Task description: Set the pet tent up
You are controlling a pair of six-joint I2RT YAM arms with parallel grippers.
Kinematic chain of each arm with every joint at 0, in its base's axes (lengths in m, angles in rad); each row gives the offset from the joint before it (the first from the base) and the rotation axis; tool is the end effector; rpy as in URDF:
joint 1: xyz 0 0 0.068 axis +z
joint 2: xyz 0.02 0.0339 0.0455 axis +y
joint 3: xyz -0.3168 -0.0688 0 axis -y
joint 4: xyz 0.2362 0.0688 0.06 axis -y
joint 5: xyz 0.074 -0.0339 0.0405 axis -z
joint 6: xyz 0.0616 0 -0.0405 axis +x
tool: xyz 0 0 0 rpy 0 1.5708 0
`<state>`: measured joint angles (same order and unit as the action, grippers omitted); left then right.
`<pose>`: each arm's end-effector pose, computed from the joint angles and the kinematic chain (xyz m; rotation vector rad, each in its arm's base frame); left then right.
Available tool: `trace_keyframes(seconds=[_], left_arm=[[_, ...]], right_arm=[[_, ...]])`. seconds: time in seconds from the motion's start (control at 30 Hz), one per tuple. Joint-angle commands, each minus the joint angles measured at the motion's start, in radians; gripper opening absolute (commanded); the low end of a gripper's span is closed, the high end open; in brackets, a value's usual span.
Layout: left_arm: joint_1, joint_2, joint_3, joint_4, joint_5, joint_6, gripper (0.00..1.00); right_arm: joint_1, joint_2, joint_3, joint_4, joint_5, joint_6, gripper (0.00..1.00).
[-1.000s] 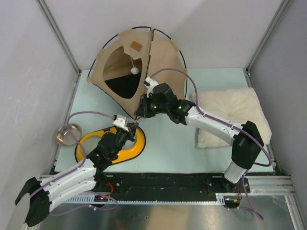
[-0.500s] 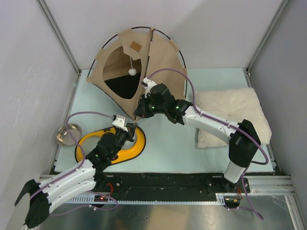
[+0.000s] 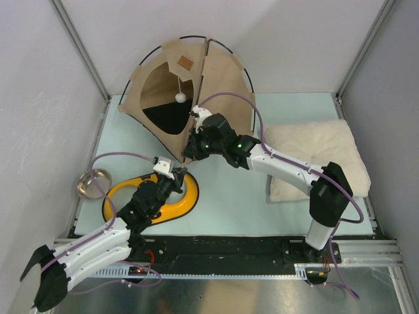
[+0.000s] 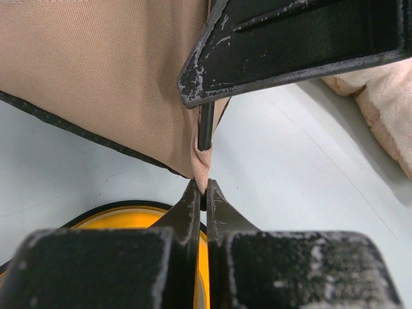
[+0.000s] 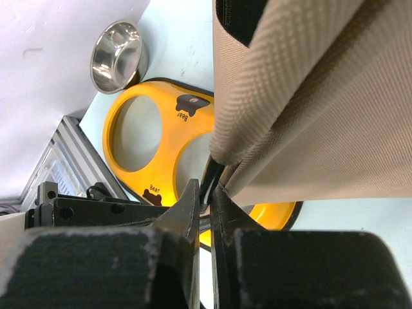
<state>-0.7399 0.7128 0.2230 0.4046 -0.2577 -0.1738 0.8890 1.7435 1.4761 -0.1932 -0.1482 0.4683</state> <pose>0.1214 -0.0896 0.2511 0.2746 1.6528 -0.4804 0.2696 0.3466 0.3611 -0.5520 2.1060 0.9723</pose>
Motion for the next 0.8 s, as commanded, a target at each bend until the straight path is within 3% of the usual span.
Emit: trace_keyframes(seconds=[0.0,0.4,0.77], left_arm=[[-0.008,-0.015,0.043,0.013,0.058,0.022,0.0],[-0.008,0.054,0.083,0.004,0.085,0.036,0.0],[-0.007,0.081,0.097,0.004,0.084,0.038,0.0]], right_arm=[[-0.054,0.023,0.072,0.077,0.239,-0.09,0.0],[-0.012,0.033,0.057,0.148,0.228,-0.157,0.0],[-0.019,0.027,0.018,0.181,-0.022,-0.071,0.0]])
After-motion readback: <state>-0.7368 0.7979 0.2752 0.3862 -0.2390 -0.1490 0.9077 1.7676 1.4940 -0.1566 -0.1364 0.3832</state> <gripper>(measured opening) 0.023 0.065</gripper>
